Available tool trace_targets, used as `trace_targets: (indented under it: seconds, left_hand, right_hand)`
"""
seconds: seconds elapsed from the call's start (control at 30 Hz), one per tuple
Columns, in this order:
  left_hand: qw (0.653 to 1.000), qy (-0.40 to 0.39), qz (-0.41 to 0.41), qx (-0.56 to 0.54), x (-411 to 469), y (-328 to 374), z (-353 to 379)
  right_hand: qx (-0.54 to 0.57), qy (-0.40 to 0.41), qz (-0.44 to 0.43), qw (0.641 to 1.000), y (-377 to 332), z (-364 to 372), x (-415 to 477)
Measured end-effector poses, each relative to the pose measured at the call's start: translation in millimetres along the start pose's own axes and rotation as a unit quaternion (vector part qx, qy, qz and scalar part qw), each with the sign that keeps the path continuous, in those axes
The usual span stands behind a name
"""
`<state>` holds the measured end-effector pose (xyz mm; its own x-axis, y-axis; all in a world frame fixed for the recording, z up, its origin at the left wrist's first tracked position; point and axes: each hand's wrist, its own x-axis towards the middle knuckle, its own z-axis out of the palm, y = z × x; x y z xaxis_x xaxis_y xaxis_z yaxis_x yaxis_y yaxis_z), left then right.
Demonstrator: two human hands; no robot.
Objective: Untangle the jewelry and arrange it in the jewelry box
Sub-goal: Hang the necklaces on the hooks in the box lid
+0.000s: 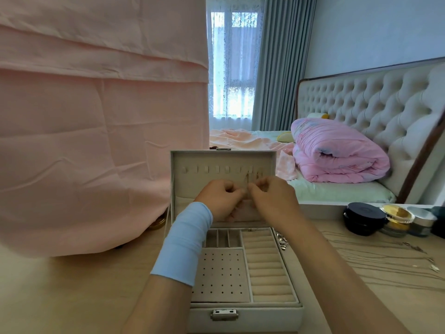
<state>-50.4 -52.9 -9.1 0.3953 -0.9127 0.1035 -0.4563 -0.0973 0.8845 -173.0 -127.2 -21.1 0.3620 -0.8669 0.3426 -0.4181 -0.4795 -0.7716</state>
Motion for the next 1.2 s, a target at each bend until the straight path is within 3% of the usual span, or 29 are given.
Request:
trace_targets:
  seconds: [0.13, 0.27, 0.37, 0.47, 0.57, 0.7, 0.8, 0.93, 1.07, 1.2]
  left_hand:
    - [0.997, -0.079, 0.01, 0.021, -6.3, 6.2, -0.5]
    - [0.99, -0.133, 0.004, 0.046, -9.6, 7.0, -5.2]
    - [0.984, -0.157, -0.005, 0.084, -12.1, 7.3, -14.0]
    - [0.983, -0.098, 0.013, 0.156, -8.9, 3.6, -19.6]
    - [0.972, -0.024, 0.045, 0.23, -7.3, 3.7, -15.3]
    - [0.953, -0.022, 0.036, 0.301, -6.5, 6.2, -3.5]
    - [0.934, -0.015, 0.03, 0.355, -5.5, 7.2, 1.9]
    - [0.912, -0.022, 0.02, 0.408, -6.7, 7.1, 8.6]
    - [0.919, -0.007, 0.016, 0.395, -7.5, 4.8, 9.7]
    - [0.926, -0.009, 0.015, 0.378, -6.9, 6.9, 6.1]
  right_hand:
    - [0.184, -0.13, 0.116, 0.967, 0.0, -8.1, -5.2]
    - [0.165, -0.193, 0.098, 0.962, 9.9, -18.7, -1.3]
    - [0.163, -0.179, 0.09, 0.966, 11.6, -24.7, 0.1]
    - [0.175, -0.178, 0.079, 0.965, 7.2, -32.6, -0.6]
    - [0.117, -0.204, 0.064, 0.97, 3.8, -43.7, -2.4]
    - [-0.054, -0.24, 0.047, 0.968, 5.2, -51.7, -3.0]
    - [-0.111, -0.259, 0.051, 0.958, 3.8, -54.3, -3.9]
    - [-0.138, -0.185, -0.005, 0.973, -3.4, -55.9, -4.1]
    - [-0.084, -0.102, -0.061, 0.989, -12.2, -52.7, -5.3]
    - [-0.044, -0.078, -0.083, 0.993, -23.9, -46.8, 0.9]
